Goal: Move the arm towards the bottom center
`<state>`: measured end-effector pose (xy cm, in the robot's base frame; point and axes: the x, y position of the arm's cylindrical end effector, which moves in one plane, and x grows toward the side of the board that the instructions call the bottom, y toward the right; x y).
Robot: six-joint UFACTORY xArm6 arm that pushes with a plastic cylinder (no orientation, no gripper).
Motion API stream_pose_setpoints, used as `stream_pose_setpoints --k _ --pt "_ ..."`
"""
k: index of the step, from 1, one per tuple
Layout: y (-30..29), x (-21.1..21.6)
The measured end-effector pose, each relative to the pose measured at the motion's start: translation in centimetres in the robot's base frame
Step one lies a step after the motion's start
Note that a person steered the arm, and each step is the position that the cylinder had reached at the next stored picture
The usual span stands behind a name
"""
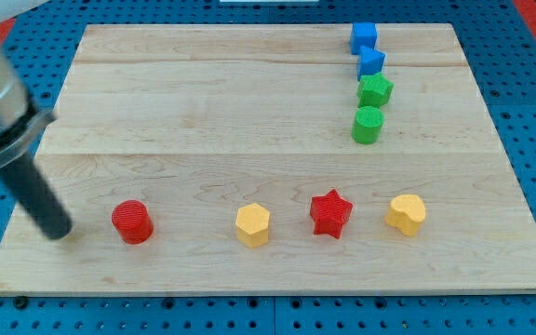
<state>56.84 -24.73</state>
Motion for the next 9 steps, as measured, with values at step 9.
stream_pose_setpoints --k 9 --pt "18.9 0.7"
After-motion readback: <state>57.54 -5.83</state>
